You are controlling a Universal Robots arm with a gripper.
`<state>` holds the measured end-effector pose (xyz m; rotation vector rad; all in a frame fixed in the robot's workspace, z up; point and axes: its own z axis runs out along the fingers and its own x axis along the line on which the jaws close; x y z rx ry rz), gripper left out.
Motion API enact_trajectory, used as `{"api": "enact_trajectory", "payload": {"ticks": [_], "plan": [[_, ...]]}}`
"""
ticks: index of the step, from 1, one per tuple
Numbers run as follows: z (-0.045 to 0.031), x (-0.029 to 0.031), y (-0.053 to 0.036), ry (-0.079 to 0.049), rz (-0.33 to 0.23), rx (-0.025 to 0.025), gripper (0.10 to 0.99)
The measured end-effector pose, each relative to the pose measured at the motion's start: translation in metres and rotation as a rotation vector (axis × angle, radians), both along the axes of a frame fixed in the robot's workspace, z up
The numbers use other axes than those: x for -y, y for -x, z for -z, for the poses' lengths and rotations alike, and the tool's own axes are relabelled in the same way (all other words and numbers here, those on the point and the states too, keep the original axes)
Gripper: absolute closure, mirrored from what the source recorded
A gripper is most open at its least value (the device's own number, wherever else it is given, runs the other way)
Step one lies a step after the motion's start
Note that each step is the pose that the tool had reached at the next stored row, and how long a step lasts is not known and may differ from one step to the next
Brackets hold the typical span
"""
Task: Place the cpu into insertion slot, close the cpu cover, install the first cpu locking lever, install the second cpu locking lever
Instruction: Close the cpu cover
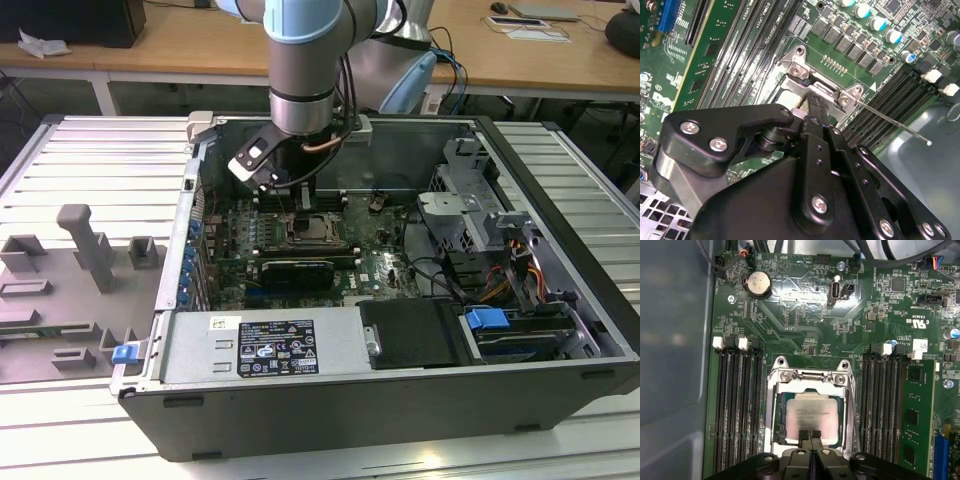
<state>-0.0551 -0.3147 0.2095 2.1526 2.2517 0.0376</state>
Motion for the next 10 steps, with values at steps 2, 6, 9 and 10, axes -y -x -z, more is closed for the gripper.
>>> {"api": "enact_trajectory", "payload": {"ticks": [2, 6, 9, 10], "plan": [[0.0014, 0.0, 0.0, 0.0, 0.0, 0.0, 0.98], [0.0033, 0.0, -0.0008, 0.0, 0.0, -0.0001, 0.98], [0.0034, 0.0, -0.0034, 0.0, 0.0, 0.0001, 0.98], [0.0032, 0.0, -0.0042, -0.001, 0.0, 0.0, 0.98]]}}
